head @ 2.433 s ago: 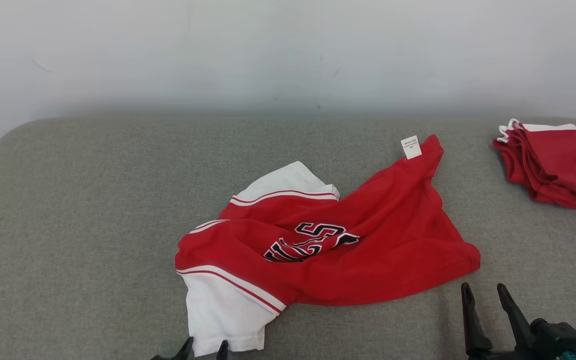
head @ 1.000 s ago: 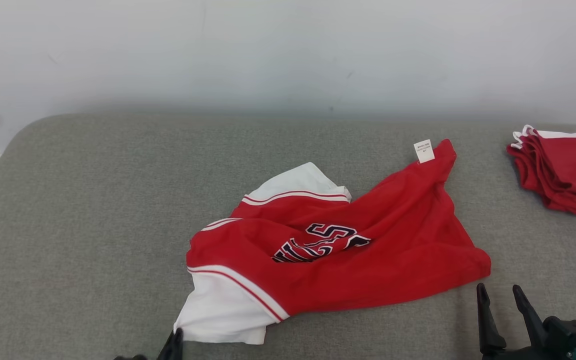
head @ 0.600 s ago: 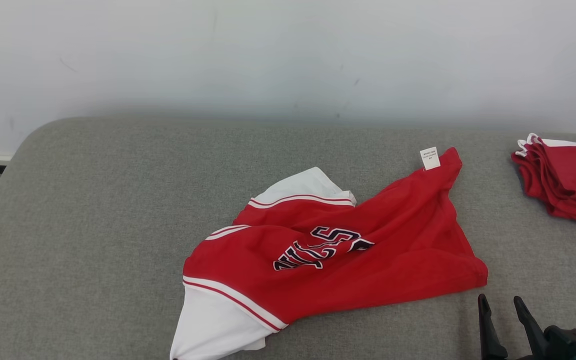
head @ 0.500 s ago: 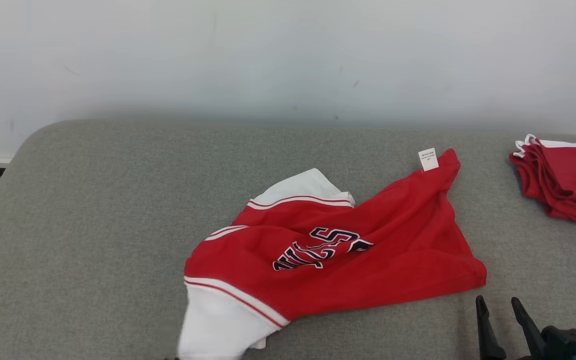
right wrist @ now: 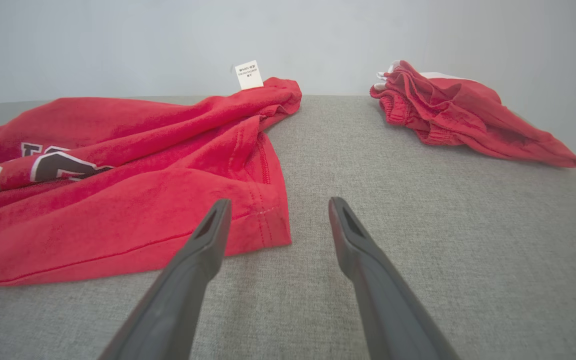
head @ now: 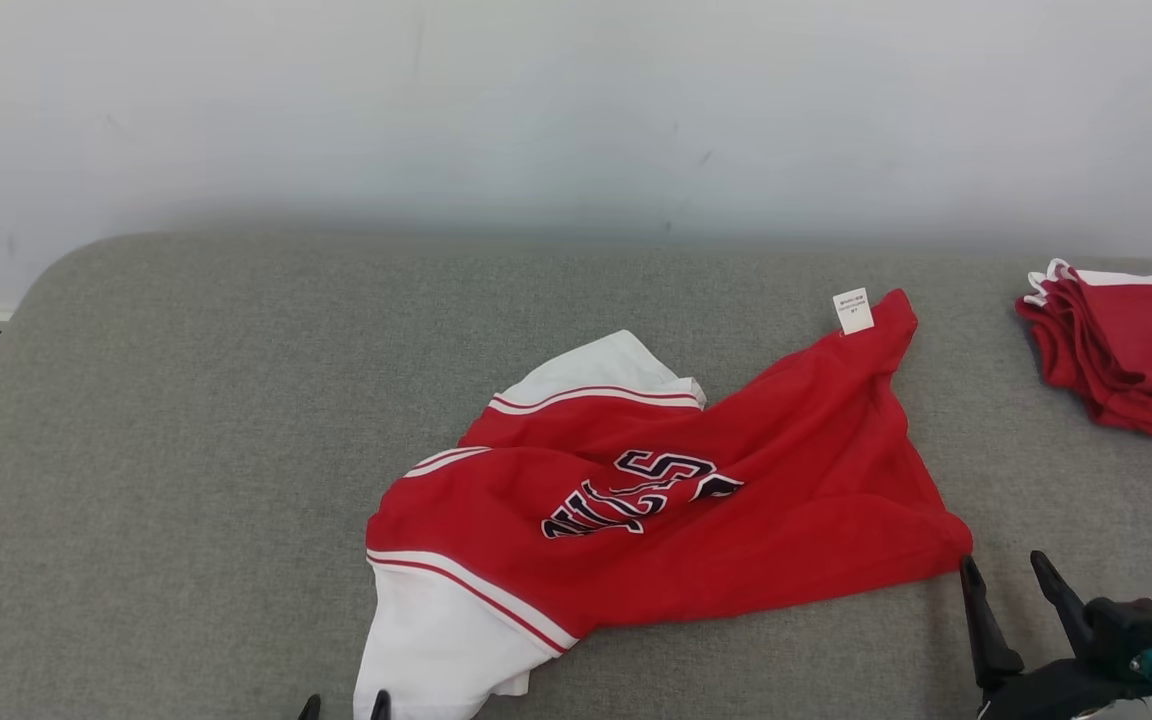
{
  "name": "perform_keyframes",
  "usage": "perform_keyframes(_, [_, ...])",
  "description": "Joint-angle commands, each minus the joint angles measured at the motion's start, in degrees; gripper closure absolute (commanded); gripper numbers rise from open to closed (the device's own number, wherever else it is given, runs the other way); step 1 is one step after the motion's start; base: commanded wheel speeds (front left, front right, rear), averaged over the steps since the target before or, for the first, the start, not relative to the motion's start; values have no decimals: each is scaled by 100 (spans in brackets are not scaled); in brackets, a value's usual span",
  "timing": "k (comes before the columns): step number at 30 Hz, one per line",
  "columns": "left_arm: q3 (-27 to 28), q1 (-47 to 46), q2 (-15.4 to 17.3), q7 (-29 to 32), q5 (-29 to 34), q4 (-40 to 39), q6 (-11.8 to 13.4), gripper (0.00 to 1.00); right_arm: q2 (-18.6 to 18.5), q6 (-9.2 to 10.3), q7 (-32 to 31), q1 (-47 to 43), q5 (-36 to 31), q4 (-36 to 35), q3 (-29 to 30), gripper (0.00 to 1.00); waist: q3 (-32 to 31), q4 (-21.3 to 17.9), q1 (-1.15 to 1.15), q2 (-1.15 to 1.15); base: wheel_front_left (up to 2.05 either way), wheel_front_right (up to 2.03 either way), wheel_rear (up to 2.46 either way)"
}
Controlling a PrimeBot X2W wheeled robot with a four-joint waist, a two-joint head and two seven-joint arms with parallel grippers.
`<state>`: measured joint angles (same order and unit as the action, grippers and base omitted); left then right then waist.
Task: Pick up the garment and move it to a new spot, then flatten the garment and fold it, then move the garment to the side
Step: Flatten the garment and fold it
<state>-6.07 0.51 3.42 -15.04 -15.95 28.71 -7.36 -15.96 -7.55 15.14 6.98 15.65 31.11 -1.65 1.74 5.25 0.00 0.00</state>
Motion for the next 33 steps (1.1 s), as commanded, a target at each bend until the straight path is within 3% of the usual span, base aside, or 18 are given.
perform_keyframes(1, [-17, -75, -18, -9, 50, 21, -7, 0, -26, 12, 3, 46, 54, 53, -47, 0, 28, -2, 0, 0, 0, 0, 0])
perform_keyframes(19, [-431, -534, -48, -9, -122, 449, -13, 0, -418, 13, 3, 1092, 534, 1311, -1077, 0, 384, 127, 0, 0, 0, 0, 0])
perform_keyframes(20, [-486, -572, -49, -10, -161, 494, -13, 2, -432, 13, 3, 1148, 565, 1364, -1114, 36, 391, 137, 0, 0, 0, 0, 0])
perform_keyframes(21, [-575, -616, -49, -9, -190, 544, -12, 47, -451, 12, 3, 1196, 580, 1360, -1164, 72, 398, 145, 0, 0, 0, 0, 0])
perform_keyframes(22, [-625, -675, -47, -10, -229, 568, -12, 100, -466, 13, 3, 1227, 592, 1351, -1187, 100, 401, 152, 0, 0, 0, 0, 0])
perform_keyframes(27, [-718, -674, -46, -10, -390, 609, -13, 100, -510, 13, 3, 1112, 670, 1286, -1217, 100, 313, 156, 0, 0, 0, 0, 0])
perform_keyframes(33, [-467, -207, 24, -9, -528, 54, -7, 100, -675, 13, 3, 549, 812, 681, -1111, 100, 155, 151, 0, 0, 0, 0, 0])
